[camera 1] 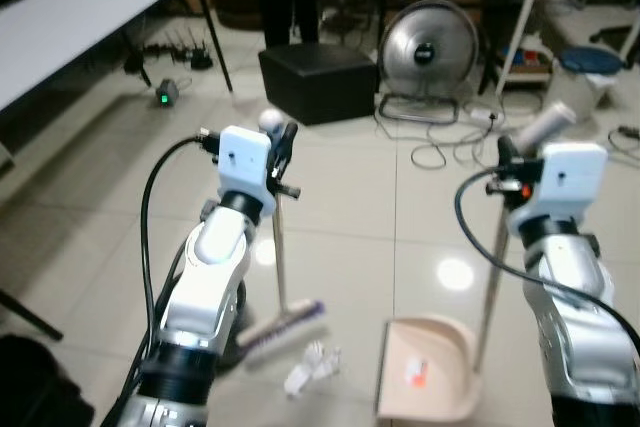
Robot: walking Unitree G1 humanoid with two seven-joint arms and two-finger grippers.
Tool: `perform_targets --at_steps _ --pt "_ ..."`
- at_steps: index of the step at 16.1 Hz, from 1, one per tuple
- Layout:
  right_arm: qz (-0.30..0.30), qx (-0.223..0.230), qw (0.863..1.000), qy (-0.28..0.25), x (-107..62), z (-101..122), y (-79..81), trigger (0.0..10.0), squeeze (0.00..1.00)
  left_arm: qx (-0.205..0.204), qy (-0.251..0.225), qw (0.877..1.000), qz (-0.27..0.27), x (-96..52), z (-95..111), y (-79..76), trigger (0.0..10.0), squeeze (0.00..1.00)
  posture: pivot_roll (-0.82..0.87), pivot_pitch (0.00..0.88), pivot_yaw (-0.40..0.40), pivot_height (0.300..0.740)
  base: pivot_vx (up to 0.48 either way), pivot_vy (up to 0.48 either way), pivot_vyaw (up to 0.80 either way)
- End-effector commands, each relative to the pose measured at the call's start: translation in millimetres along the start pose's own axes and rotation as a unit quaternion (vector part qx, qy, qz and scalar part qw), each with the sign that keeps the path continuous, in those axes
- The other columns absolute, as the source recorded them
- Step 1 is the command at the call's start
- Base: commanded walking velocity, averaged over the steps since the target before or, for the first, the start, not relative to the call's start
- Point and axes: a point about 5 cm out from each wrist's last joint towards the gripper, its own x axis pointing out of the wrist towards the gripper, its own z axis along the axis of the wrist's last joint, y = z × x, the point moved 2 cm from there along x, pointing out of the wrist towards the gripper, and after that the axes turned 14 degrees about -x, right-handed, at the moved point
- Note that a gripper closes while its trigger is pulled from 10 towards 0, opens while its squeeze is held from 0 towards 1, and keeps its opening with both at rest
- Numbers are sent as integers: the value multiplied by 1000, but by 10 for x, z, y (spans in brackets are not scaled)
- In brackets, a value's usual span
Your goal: Sweep floor
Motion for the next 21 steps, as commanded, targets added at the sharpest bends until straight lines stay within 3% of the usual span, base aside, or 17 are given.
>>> perform_targets --at_steps 1,3,4,8,13,15,18,21 --pt "22 6 999 -26 30 75 120 10000 0 20 16 1000 12 3 -31 105 10000 0 -34 1 67 740 0 0 0" --pt "35 1 999 -16 58 -20 171 10000 0 44 41 998 -18 7 -150 42 10000 0 -21 26 67 740 0 0 0" --pt "48 -5 999 -11 62 -98 217 10000 0 42 34 999 -1 33 -182 64 10000 0 -13 48 75 740 0 0 0" --pt "17 -1 1000 -21 70 -248 241 10000 0 5 -5 999 35 85 -260 123 10000 0 -3 167 95 740 0 0 0" --pt "14 -16 998 -60 59 -226 276 10000 0 27 -37 998 40 86 -318 28 10000 0 -10 277 114 740 0 0 0" --pt "9 -41 996 -75 77 -244 264 10000 0 23 -46 998 41 102 -370 -54 10000 0 1 322 110 740 0 0 0" --pt "-16 -44 996 -80 134 -290 211 10000 0 3 -58 997 49 151 -395 -162 10000 0 18 361 114 740 0 0 0" --pt "-37 -20 994 -97 200 -264 296 10000 0 -9 -57 996 69 218 -440 -213 10000 0 17 381 106 740 0 0 0"
